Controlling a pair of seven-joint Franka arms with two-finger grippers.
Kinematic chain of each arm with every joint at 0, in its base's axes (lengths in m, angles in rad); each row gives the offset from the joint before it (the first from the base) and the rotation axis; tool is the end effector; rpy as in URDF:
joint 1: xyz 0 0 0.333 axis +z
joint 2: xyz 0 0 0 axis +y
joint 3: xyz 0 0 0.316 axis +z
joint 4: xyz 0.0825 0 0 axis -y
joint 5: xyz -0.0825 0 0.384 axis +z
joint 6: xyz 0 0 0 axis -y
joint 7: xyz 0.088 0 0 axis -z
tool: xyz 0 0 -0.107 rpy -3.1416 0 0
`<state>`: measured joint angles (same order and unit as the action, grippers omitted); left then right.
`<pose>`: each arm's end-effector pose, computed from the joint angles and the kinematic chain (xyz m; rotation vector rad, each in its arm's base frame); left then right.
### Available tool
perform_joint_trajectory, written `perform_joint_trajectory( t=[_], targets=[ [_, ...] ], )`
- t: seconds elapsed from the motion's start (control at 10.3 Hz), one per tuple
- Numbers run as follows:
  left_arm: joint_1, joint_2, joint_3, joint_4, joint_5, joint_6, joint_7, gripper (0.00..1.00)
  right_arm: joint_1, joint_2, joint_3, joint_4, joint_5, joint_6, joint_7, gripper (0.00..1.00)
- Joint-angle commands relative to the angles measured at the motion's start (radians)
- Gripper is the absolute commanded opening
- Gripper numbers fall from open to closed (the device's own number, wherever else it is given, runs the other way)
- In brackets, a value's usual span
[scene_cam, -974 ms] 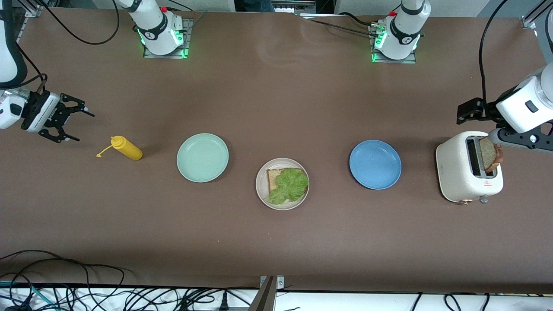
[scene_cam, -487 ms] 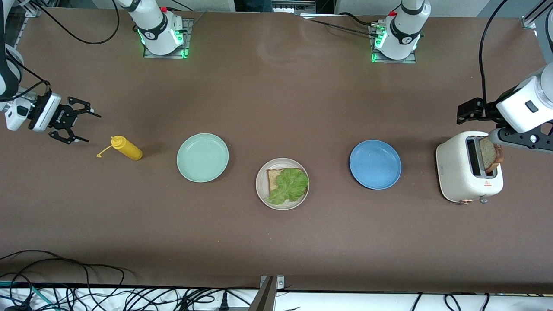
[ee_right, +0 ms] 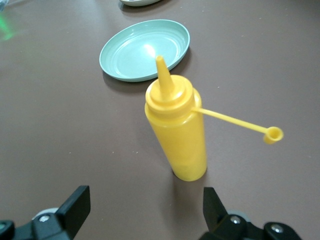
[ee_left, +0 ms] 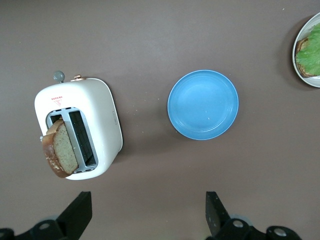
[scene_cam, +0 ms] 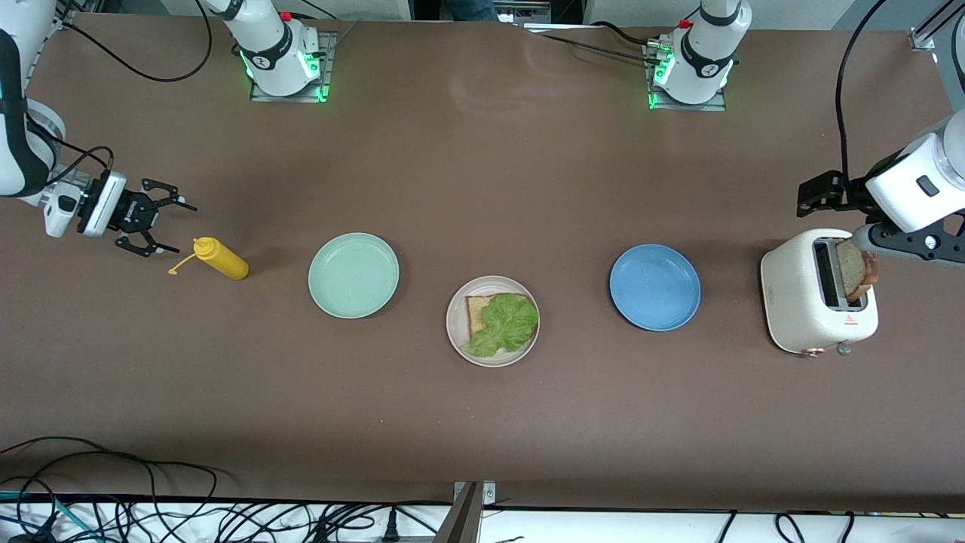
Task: Make sandwich on beige plate with both arms
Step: 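Open the right gripper and lower it around the yellow bottle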
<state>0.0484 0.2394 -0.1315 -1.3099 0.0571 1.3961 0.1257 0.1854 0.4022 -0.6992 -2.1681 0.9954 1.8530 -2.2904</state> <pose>0.6066 -0.0332 0.5931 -3.0945 0.3133 0.2365 0.4746 -0.1984 0.2248 -2.0793 -1.3588 -0.6313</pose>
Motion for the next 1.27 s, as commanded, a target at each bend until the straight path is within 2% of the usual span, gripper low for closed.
perform_joint_trajectory(
  t=[0.0,0.29,0.49,0.97,1.17],
  targets=[
    [0.005,-0.009,0.001,-0.005,-0.025,-0.006,0.017,1.00,-0.012,0.055,0.009,0.037,0.060,-0.041,-0.046,1.00],
    [0.005,-0.009,0.001,-0.006,-0.026,-0.006,0.017,1.00,-0.012,0.101,0.043,0.068,0.104,-0.049,-0.078,1.00],
    [0.005,-0.009,0.001,-0.005,-0.026,-0.006,0.017,1.00,-0.012,0.142,0.044,0.090,0.153,-0.084,-0.089,1.00],
    [0.005,-0.009,0.001,-0.005,-0.026,-0.006,0.017,1.00,-0.014,0.181,0.087,0.134,0.190,-0.084,-0.092,0.98],
    [0.005,-0.009,0.001,-0.005,-0.026,-0.006,0.017,1.00,-0.012,0.188,0.099,0.165,0.190,-0.086,-0.089,0.24]
  ],
)
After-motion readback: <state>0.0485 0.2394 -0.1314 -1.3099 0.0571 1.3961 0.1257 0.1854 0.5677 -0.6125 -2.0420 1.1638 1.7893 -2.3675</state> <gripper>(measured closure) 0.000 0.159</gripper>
